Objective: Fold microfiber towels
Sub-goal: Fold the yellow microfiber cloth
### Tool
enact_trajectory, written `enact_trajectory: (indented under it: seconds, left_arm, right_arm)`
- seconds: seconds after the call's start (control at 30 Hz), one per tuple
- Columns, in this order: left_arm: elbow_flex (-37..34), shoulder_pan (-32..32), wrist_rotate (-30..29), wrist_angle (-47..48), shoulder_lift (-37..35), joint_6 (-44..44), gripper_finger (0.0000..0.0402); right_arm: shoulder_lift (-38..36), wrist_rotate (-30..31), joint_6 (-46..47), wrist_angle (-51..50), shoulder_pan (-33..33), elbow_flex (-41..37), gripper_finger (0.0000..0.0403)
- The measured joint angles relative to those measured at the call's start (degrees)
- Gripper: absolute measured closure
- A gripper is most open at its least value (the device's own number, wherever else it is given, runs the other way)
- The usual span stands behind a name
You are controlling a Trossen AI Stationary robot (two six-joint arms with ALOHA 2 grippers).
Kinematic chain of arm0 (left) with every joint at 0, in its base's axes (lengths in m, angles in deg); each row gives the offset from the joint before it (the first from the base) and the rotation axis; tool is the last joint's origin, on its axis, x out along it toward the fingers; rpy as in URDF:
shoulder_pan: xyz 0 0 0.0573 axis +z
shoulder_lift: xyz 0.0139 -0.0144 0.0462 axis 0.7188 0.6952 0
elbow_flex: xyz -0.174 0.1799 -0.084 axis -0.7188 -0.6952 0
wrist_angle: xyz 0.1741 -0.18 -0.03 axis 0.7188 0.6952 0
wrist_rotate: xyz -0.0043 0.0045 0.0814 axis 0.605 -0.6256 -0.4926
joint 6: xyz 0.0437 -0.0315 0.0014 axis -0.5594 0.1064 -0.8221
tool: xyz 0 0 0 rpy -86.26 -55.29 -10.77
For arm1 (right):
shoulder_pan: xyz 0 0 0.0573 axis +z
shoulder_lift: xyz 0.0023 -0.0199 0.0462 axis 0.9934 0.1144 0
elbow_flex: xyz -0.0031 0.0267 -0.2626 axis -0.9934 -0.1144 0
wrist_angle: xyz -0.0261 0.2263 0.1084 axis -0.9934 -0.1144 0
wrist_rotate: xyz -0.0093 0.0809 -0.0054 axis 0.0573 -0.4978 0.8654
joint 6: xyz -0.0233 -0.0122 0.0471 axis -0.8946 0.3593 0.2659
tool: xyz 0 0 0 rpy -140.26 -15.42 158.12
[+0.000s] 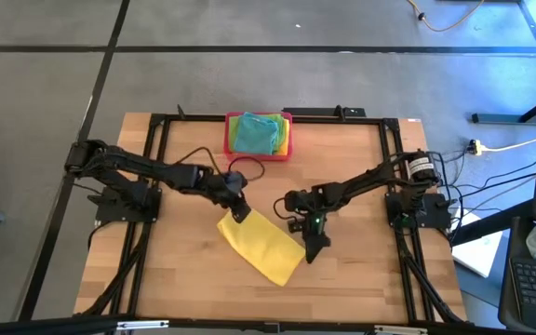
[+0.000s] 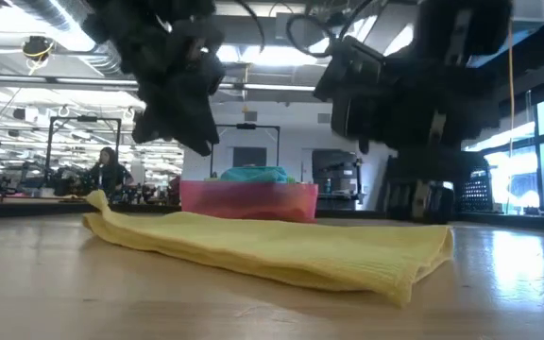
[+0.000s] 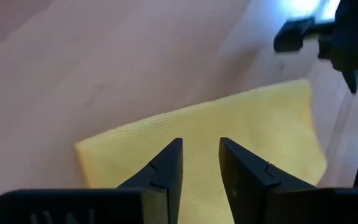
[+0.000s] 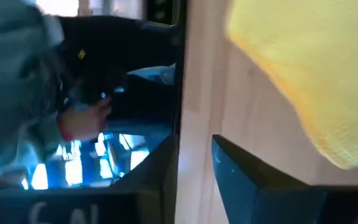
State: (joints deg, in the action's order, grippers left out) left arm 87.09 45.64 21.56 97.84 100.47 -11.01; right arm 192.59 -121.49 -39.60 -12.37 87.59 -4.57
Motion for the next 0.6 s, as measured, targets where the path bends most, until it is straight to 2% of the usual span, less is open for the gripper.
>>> enact_trajectory:
  seconds: [0.17,0.3,0.37,0.43,0.53,0.6]
  left_arm:
    - [0.0,-8.7,-12.2,-4.3,0.0,12.6,0.0305]
    - [0.0,-16.5,-23.7,-8.6,0.0,23.2,0.0305]
    - [0.0,-20.1,-29.3,-10.6,0.2,27.4,0.0305]
    - [0.6,-23.2,-33.4,-11.2,0.9,31.0,0.0305]
    - [3.0,-26.5,-38.2,-11.3,3.0,33.6,0.0305]
    - [4.9,-27.3,-39.6,-10.9,4.4,33.6,0.0305]
  right_arm:
    - [-2.6,-1.1,-15.5,-3.9,-0.5,0.0,0.0316]
    - [-6.3,-0.3,-32.2,-9.3,-1.6,0.1,0.0310]
    - [-8.3,4.7,-41.1,-14.0,-1.7,0.6,0.0300]
    - [-10.0,14.0,-47.6,-16.8,-1.6,1.5,0.0288]
    - [-11.5,26.6,-56.6,-17.4,-0.2,2.3,0.0272]
    - [-11.8,32.7,-60.7,-16.0,1.0,2.6,0.0265]
